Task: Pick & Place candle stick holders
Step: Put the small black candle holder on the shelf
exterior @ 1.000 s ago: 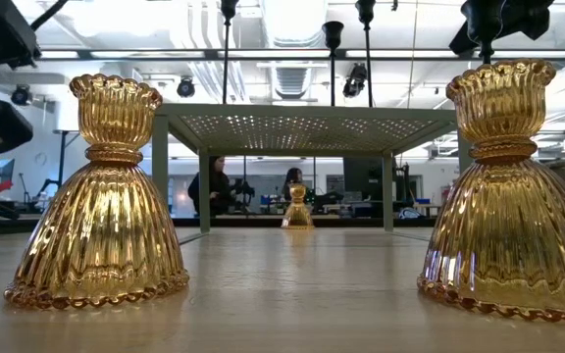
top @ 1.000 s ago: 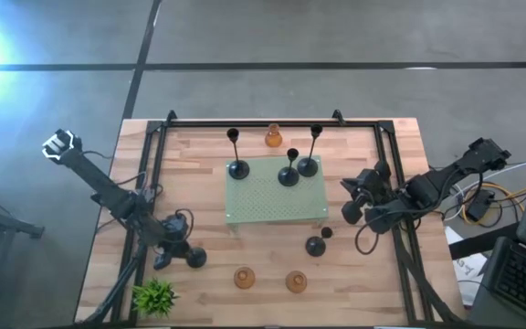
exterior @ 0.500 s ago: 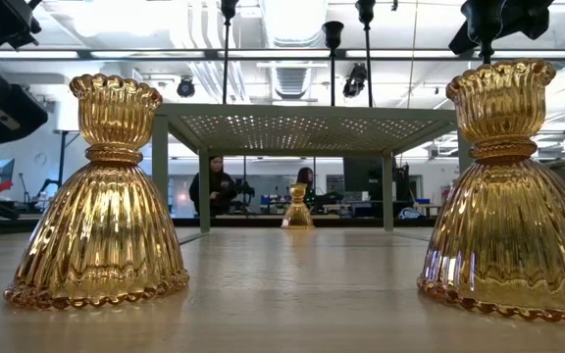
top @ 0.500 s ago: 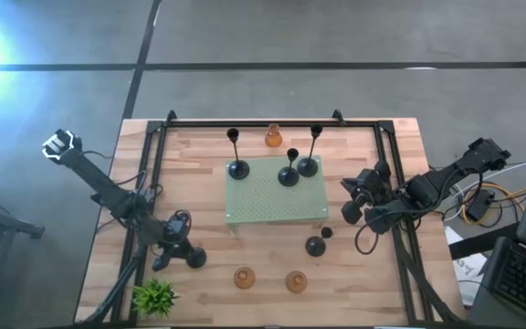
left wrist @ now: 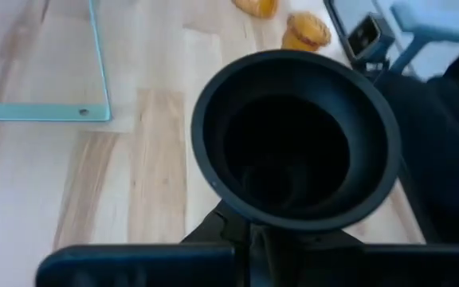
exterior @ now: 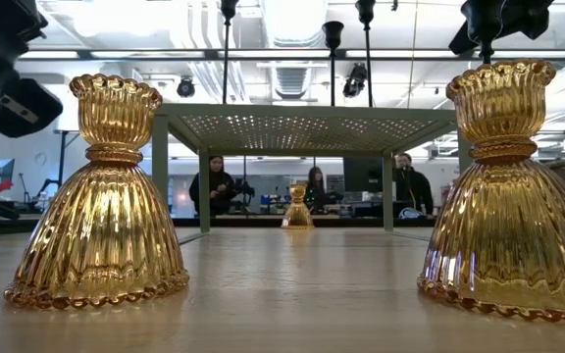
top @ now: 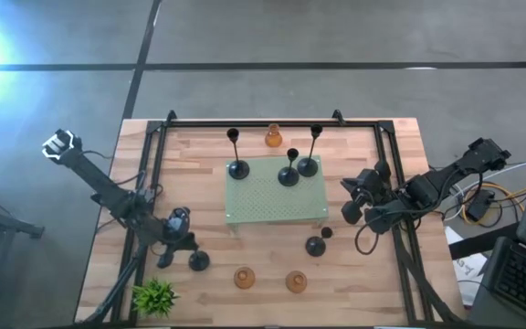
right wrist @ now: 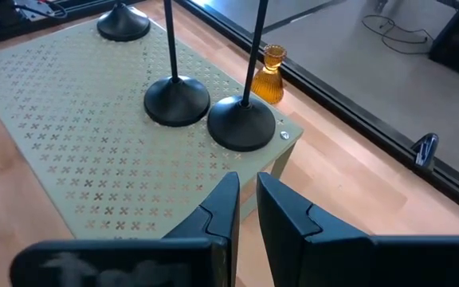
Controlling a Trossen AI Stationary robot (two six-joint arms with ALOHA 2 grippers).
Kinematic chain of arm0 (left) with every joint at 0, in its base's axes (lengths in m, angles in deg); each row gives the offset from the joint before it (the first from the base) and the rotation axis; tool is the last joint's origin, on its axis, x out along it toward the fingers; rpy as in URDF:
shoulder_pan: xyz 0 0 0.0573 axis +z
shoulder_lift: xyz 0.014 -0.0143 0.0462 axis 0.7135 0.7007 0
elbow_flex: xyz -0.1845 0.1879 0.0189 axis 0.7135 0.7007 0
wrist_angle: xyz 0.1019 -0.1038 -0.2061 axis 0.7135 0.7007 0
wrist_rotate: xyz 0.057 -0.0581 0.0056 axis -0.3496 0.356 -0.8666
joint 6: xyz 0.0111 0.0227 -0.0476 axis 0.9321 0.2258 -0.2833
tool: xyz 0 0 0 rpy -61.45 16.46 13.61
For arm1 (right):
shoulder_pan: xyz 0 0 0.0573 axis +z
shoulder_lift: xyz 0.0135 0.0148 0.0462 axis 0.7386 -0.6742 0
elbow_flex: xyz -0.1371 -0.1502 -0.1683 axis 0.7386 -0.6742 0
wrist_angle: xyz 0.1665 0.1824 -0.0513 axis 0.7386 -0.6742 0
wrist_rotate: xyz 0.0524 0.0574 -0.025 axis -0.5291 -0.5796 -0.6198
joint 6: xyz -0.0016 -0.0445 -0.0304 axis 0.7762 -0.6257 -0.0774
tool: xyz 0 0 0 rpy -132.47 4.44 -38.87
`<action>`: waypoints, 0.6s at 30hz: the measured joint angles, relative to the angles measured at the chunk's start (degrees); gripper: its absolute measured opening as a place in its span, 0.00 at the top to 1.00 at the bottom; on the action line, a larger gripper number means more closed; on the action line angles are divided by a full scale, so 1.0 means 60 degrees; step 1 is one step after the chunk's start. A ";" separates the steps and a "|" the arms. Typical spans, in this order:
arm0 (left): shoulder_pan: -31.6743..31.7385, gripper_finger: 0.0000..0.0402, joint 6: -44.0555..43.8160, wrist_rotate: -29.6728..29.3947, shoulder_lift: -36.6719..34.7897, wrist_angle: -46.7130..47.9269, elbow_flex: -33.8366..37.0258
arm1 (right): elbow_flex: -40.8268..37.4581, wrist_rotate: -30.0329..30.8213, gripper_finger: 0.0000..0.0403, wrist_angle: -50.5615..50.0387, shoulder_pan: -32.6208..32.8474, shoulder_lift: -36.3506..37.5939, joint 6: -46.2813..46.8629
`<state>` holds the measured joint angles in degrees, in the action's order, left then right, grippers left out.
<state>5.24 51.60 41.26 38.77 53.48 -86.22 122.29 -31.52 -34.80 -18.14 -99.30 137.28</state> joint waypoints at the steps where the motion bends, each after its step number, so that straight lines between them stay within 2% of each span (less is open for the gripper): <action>1: 0.0005 0.95 -0.0148 -0.0050 0.0000 0.0001 -0.0093 | -0.0002 0.0000 0.91 -0.0004 0.0000 0.0000 -0.0003; 5: 0.0005 0.95 -0.0647 -0.0084 -0.0016 -0.0040 -0.0646 | -0.0003 0.0153 0.91 -0.0004 0.0000 0.0000 -0.0165; 9: 0.0005 0.95 -0.0460 -0.0082 -0.0015 0.0117 -0.1538 | -0.0001 0.0289 0.91 -0.0004 0.0000 0.0004 -0.0249; 13: 0.0032 0.95 0.0688 -0.0297 0.0043 0.0523 -0.2666 | -0.0001 0.0299 0.91 -0.0004 0.0000 0.0004 -0.0254; 18: 0.0277 0.95 0.2921 -0.1608 0.0497 0.0693 -0.4084 | -0.0001 0.0302 0.91 0.0000 0.0000 0.0004 -0.0254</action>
<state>6.90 69.12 31.61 41.75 57.64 -110.72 122.29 -29.71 -34.80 -18.14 -99.28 135.76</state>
